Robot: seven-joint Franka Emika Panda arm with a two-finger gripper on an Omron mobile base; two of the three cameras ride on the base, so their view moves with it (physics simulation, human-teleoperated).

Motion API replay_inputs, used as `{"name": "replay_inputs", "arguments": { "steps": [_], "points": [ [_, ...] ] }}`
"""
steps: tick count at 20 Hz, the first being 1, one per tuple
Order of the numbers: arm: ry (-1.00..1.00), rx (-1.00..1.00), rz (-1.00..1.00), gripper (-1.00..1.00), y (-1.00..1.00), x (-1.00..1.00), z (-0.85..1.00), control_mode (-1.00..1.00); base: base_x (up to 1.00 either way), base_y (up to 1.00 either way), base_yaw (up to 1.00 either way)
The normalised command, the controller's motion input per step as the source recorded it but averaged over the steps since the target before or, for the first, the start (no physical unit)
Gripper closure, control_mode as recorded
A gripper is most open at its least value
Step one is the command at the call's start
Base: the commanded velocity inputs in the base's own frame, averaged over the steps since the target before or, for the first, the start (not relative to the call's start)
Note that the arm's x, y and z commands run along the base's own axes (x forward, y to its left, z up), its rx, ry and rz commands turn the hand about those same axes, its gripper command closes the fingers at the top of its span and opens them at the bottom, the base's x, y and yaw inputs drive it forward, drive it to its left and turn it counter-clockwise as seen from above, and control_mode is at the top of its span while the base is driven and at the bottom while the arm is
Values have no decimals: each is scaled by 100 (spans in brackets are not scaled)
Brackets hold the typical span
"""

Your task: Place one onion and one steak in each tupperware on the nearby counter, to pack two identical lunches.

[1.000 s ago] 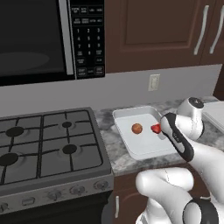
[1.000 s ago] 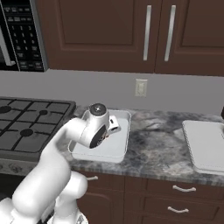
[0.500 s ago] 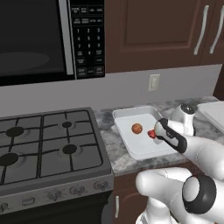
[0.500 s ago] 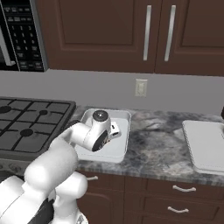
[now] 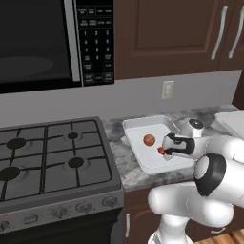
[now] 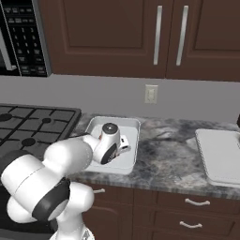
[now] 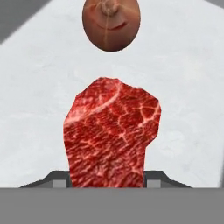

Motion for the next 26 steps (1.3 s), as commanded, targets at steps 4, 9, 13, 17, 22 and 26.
{"name": "replay_inputs", "arguments": {
  "steps": [4,9,13,17,22,26],
  "points": [
    [5,0,0,100,-8,28,-38,-100,0,0,0],
    [3,0,0,-100,-2,21,-28,-100,0,0,0],
    [0,0,0,-100,0,-23,11,-100,0,0,0],
    [-4,0,0,-100,-8,-79,55,-100,0,0,0],
    [-22,0,0,-100,-19,-97,86,-100,0,0,0],
    [-18,0,2,-100,-11,-74,100,-100,0,0,0]
  ]
}}
